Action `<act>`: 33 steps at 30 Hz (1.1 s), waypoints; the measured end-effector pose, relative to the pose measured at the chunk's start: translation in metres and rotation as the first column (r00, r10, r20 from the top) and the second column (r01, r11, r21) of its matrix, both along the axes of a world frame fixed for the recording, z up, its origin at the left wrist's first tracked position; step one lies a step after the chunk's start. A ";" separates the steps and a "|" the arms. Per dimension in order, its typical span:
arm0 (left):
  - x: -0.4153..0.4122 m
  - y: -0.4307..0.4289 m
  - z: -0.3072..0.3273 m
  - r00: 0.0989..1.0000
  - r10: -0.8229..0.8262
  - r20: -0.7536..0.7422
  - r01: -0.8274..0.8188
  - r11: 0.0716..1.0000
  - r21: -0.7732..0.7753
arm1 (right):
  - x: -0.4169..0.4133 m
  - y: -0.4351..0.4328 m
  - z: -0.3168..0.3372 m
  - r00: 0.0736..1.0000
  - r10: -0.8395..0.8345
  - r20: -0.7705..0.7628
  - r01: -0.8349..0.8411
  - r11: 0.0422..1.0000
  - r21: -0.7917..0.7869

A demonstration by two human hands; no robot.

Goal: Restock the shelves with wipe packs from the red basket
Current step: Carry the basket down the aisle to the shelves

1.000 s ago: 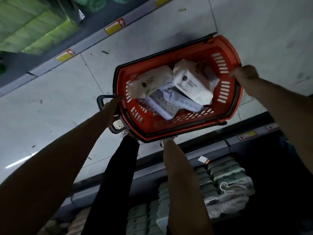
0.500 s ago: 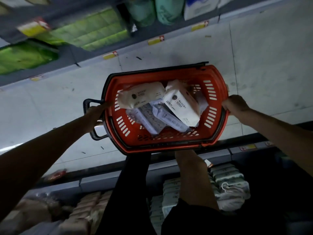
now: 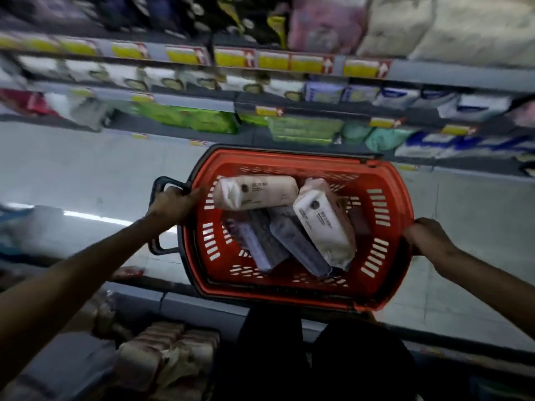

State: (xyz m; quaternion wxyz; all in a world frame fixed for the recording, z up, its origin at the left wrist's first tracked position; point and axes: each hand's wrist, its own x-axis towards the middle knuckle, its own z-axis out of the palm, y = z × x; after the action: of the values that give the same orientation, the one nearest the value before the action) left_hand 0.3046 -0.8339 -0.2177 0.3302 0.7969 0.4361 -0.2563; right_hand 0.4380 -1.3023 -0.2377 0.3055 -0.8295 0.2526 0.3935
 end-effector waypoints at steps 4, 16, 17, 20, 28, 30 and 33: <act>-0.039 0.052 0.048 0.998 0.015 0.063 -0.022 0.992 0.123 | -0.005 0.056 0.045 0.997 0.071 -0.002 -0.071 0.997 0.041; -0.187 0.190 0.075 0.955 0.255 0.151 -0.289 0.915 0.282 | -0.005 0.264 0.086 0.894 0.447 0.011 -0.446 0.888 0.116; -0.200 0.207 0.072 0.951 0.276 0.142 -0.306 0.907 0.290 | -0.009 0.288 0.087 0.880 0.474 0.011 -0.472 0.874 0.116; -0.229 0.251 0.065 0.951 0.295 0.092 -0.309 0.905 0.293 | -0.018 0.353 0.091 0.872 0.489 0.012 -0.489 0.869 0.071; -0.308 0.415 0.077 0.937 0.344 0.053 -0.346 0.906 0.245 | -0.059 0.561 0.085 0.824 0.566 0.023 -0.566 0.820 0.084; -0.322 0.453 0.080 0.936 0.349 0.050 -0.349 0.902 0.255 | -0.064 0.610 0.086 0.805 0.593 0.029 -0.593 0.800 0.093; -0.343 0.506 0.086 0.927 0.373 0.047 -0.370 0.886 0.280 | -0.068 0.682 0.088 0.773 0.632 0.052 -0.634 0.766 0.108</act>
State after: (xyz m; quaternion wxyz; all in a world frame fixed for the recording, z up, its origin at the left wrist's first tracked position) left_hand -0.0382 -0.3283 -0.1321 0.2537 0.7367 0.6140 -0.1264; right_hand 0.3703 -0.6206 -0.1497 0.2056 -0.8488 -0.0676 0.4824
